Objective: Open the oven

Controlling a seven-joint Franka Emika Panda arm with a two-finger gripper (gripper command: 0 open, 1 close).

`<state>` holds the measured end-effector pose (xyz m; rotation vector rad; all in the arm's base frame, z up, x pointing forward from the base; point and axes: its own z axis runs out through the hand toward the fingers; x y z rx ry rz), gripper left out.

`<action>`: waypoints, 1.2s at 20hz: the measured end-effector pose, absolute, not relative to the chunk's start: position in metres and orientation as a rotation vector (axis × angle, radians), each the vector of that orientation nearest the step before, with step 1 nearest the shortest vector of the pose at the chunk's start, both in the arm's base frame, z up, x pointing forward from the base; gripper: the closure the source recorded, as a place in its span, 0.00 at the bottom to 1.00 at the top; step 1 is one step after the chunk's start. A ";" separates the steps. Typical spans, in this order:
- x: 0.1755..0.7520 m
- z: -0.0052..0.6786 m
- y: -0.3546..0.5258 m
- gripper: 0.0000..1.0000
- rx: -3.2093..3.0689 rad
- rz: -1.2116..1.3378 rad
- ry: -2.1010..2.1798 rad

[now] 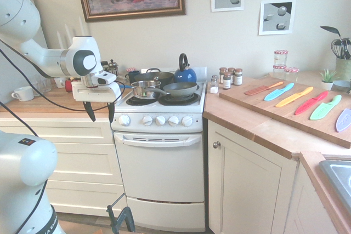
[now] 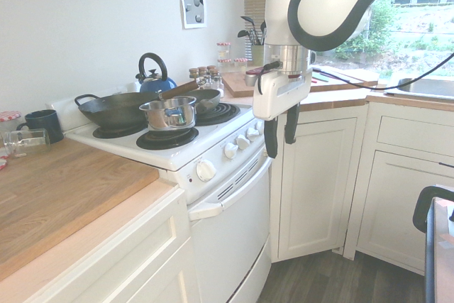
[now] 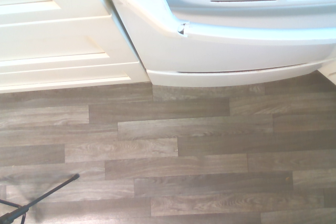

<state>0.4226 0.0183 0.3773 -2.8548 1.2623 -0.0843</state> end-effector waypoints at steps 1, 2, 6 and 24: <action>0.423 0.377 0.018 0.00 -2.855 -0.083 1.262; 0.422 0.375 0.018 0.00 -2.856 -0.077 1.264; 0.428 0.334 0.001 0.00 -2.879 -0.001 1.348; 0.559 0.210 -0.048 0.00 -2.771 -0.297 1.275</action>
